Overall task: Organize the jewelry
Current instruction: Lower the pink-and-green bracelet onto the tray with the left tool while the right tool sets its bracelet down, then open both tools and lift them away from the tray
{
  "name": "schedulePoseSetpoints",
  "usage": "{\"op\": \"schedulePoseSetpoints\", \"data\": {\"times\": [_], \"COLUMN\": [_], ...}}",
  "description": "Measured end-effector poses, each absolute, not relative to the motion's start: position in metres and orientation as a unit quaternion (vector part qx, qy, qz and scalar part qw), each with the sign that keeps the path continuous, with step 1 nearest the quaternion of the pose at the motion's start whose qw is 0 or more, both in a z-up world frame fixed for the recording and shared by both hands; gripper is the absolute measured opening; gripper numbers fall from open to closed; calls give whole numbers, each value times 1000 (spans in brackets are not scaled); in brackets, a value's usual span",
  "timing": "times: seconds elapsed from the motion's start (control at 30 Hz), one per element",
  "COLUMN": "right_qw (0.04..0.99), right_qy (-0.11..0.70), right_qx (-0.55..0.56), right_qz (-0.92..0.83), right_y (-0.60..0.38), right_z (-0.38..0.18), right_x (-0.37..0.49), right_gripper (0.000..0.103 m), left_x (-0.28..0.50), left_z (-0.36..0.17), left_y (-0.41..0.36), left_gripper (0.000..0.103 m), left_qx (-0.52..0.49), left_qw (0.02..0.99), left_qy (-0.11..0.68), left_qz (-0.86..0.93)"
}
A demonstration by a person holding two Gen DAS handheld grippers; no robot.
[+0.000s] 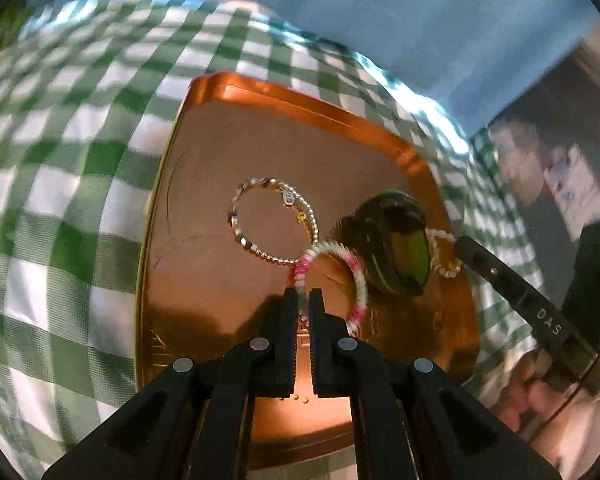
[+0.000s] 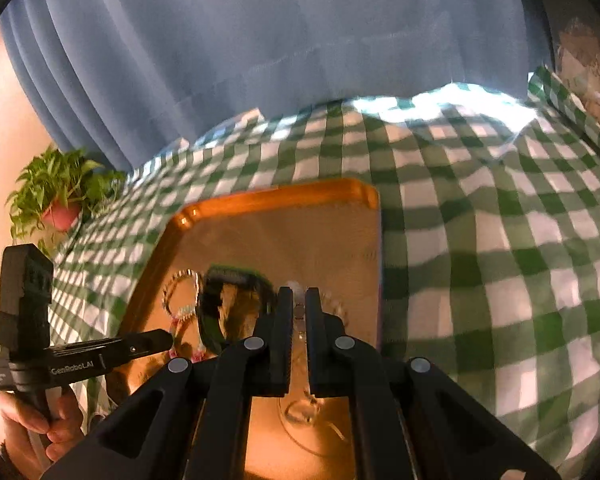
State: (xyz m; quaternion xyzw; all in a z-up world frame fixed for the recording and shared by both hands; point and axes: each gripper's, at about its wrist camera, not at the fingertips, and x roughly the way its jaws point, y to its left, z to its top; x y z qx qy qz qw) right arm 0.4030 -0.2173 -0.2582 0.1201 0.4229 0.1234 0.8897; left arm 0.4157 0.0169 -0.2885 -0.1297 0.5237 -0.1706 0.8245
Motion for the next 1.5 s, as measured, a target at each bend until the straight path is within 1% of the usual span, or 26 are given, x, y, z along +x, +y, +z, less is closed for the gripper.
{"op": "schedulePoseSetpoints", "data": {"times": [0.07, 0.13, 0.27, 0.37, 0.4, 0.43, 0.47, 0.5, 0.53, 0.57, 0.67, 0.7, 0.77, 0.8, 0.83, 0.97, 1.07, 1.13, 1.2, 1.3, 1.37, 1.4, 1.43, 1.5], "right_qw": [889, 888, 885, 886, 887, 886, 886, 887, 888, 887, 886, 886, 887, 889, 891, 889, 891, 899, 906, 907, 908, 910, 911, 914], "right_qy": [432, 442, 451, 450, 449, 449, 449, 446, 443, 444, 449, 449, 444, 441, 436, 434, 431, 422, 414, 413, 411, 406, 402, 393], "right_qx": [96, 71, 64, 55, 56, 61, 66, 70, 73, 77, 71, 70, 75, 80, 89, 119, 118, 99, 73, 54, 54, 63, 68, 76], "right_qz": [116, 106, 102, 96, 94, 93, 94, 93, 93, 97, 95, 96, 100, 98, 93, 86, 80, 69, 58, 55, 56, 61, 65, 70], "right_y": [-211, -205, -202, -201, -202, -204, -206, -208, -209, -209, -206, -205, -204, -204, -206, -210, -212, -212, -210, -208, -209, -209, -210, -209], "right_z": [-264, -272, -281, -280, -280, -280, -279, -279, -278, -277, -277, -276, -273, -272, -268, -258, -244, -231, -219, -208, -201, -196, -194, -187], "right_x": [402, 402, 404, 404, 404, 404, 404, 403, 403, 403, 402, 401, 397, 394, 389, 367, 336, 307, 276, 240, 214, 197, 188, 161], "right_gripper": [5, 5, 5, 6, 7, 11, 15, 27, 31, 31, 32, 35, 43, 53, 58, 61, 63, 72, 78, 79, 84, 88, 91, 91], "left_x": [409, 405, 403, 406, 406, 406, 406, 406, 405, 402, 398, 396, 388, 383, 377, 345, 309, 285, 261, 224, 202, 189, 176, 153], "left_z": [-283, -281, -280, -285, -285, -284, -284, -284, -285, -285, -284, -283, -276, -272, -266, -238, -218, -210, -205, -194, -187, -182, -177, -169], "left_y": [4, -1, -2, 5, 5, 6, 6, 7, 6, 5, 0, -1, 1, 2, 4, 18, 35, 46, 57, 70, 78, 81, 84, 90], "left_gripper": [5, 5, 6, 13, 18, 23, 43, 71, 78, 80, 80, 80, 80, 80, 80, 80, 80, 80, 80, 80, 80, 80, 80, 80], "left_qx": [-73, -47, -5, 2, 4, 6, 6, 7, 10, 15, 30, 30, 22, 13, 5, -16, -41, -55, -62, -69, -75, -79, -82, -86], "left_qw": [842, 850, 864, 874, 875, 875, 875, 875, 875, 879, 877, 877, 878, 879, 881, 887, 890, 890, 889, 893, 898, 900, 903, 910], "left_qy": [511, 502, 487, 474, 473, 473, 474, 474, 473, 466, 469, 469, 469, 466, 462, 452, 445, 445, 448, 440, 431, 425, 417, 403], "left_qz": [-160, -154, -128, -110, -106, -102, -100, -99, -97, -97, -101, -100, -98, -100, -101, -95, -89, -81, -70, -62, -58, -56, -53, -54]}}
